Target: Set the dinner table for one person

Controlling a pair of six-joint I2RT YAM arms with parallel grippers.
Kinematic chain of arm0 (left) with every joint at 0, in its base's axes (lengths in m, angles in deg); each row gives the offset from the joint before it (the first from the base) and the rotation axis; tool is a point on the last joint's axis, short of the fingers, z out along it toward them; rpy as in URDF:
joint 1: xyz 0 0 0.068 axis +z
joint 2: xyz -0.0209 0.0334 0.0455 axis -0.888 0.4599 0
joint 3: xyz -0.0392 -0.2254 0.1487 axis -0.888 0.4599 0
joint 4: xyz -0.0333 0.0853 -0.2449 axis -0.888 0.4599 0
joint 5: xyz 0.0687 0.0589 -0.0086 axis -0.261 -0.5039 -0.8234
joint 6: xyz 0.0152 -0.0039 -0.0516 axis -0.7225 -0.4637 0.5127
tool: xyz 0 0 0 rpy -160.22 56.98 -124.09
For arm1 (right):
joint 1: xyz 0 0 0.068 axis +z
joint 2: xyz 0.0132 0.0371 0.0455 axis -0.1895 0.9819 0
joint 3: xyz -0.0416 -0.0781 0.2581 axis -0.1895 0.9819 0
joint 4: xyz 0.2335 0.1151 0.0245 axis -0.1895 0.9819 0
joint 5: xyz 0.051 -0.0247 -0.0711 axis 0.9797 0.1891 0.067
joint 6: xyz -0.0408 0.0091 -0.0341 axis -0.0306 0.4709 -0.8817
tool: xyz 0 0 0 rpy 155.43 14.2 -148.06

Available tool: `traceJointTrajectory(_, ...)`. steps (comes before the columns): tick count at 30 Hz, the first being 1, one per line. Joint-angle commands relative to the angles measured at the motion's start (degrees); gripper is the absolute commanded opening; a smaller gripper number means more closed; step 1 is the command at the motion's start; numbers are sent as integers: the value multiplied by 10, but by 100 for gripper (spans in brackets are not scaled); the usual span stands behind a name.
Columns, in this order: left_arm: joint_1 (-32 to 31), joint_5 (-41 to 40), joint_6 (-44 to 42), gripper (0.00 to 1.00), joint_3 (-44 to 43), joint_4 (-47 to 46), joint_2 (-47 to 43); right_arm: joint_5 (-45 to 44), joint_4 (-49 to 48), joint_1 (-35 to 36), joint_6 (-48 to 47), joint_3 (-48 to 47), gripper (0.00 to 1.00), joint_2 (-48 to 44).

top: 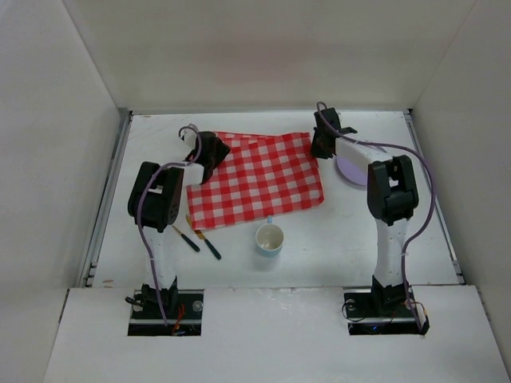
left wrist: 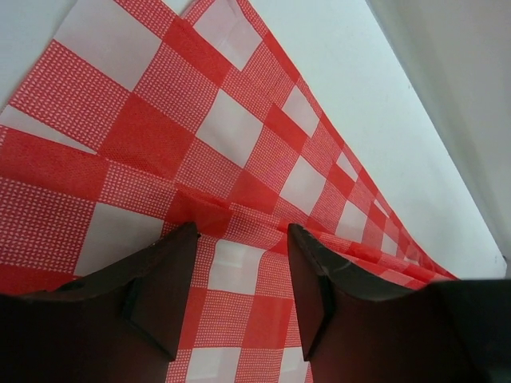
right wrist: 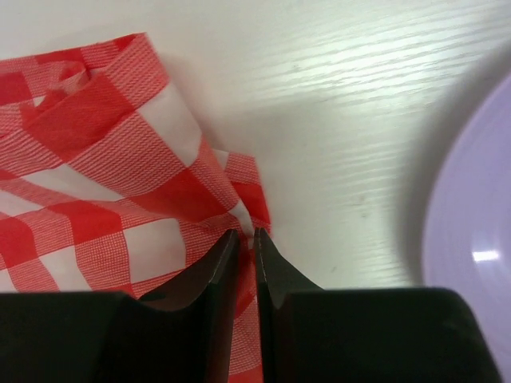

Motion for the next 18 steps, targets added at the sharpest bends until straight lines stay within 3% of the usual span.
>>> traceJointTrajectory(1, -9, -24, -14, 48, 24, -1, -29, -1, -7, 12, -10, 8, 20, -23)
traceJointTrajectory(6, -18, -22, -61, 49, -34, 0, -40, -21, -78, 14, 23, 104, 20, -144)
traceJointTrajectory(9, -20, -16, -76, 46, -63, 11, -37, -43, -129, 19, 48, 176, 30, -222)
traceJointTrajectory(13, -34, -26, -83, 37, -24, -5, -75, -64, -182, 46, 77, 267, 43, -280)
traceJointTrajectory(15, -42, -28, -89, 30, 9, -26, -102, -53, -213, 60, 91, 300, 41, -283)
traceJointTrajectory(18, -51, -33, -83, 18, 73, -61, -142, 1, -270, 67, 145, 354, 25, -257)
